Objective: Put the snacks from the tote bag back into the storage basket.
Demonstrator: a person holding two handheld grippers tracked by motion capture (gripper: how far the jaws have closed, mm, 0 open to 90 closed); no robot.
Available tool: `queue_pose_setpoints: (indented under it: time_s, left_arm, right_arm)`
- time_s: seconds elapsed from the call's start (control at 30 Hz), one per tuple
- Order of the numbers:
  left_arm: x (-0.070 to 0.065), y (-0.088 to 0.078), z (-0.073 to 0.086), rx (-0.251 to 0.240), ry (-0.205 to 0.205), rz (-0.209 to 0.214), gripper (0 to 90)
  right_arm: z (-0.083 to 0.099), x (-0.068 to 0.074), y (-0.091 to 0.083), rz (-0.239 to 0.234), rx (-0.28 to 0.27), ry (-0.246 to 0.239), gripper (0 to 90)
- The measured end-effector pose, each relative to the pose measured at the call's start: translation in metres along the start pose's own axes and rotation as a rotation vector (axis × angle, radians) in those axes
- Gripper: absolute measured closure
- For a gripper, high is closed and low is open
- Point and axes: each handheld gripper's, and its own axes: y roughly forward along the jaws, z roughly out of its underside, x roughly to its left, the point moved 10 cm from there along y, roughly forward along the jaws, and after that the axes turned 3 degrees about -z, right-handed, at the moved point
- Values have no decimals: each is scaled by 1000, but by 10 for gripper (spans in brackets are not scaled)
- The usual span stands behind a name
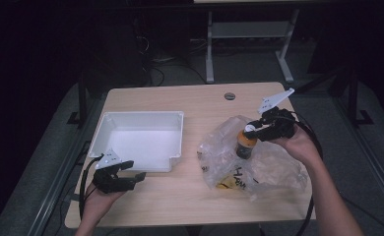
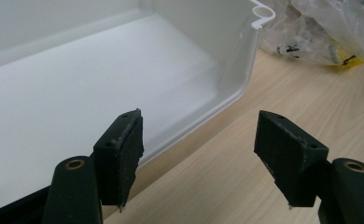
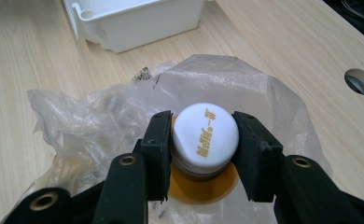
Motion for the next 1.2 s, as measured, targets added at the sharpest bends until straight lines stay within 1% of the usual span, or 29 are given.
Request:
queue_pose_setpoints:
  time_s: [0.07,0.17,0.3,0.33,0.4,0.43,0.57,0.67,0.73,0.77,0.87,0.9,0.97,1.1,1.2]
  left_arm:
    - [0,0,0,5,9,0,322]
    - [0,0,0,5,10,-1,322]
    - [0,1,1,6,9,-2,322]
    - [0,1,1,6,10,-3,323]
    - [0,1,1,7,11,-4,323]
    - [0,1,1,7,11,-4,323]
    - [1,1,1,7,8,-6,323]
    - [2,1,1,8,16,-8,323]
    - [2,1,1,8,14,-8,323]
    - [2,1,2,8,13,-8,323]
    - [2,2,2,10,13,-9,323]
    - [3,1,2,16,20,-9,323]
    - [3,1,3,15,19,-10,323]
    - [3,2,2,7,2,-10,323]
    - [4,2,2,6,2,-12,323]
  right_arm:
    - [1,0,0,2,9,2,588]
    - [2,0,1,-7,13,6,588]
    - [1,0,-1,-11,-2,8,588]
    - [1,0,-1,-13,-5,17,588]
    - [1,-1,-3,-12,-10,14,588]
    - [1,-1,-5,-13,-12,21,588]
    - [-1,-2,-9,-12,-22,35,588]
    - [-1,-2,-12,-2,-11,34,588]
    - [-2,-3,-14,4,-13,27,588]
    - [-3,-2,-16,0,-14,40,588]
    - [-4,-4,-20,5,-14,35,588]
    - [-5,-4,-22,6,-11,42,589]
    - [-7,-3,-26,10,-17,45,589]
    - [-14,-3,-37,16,-25,47,589]
    - [-19,-2,-44,19,-32,45,589]
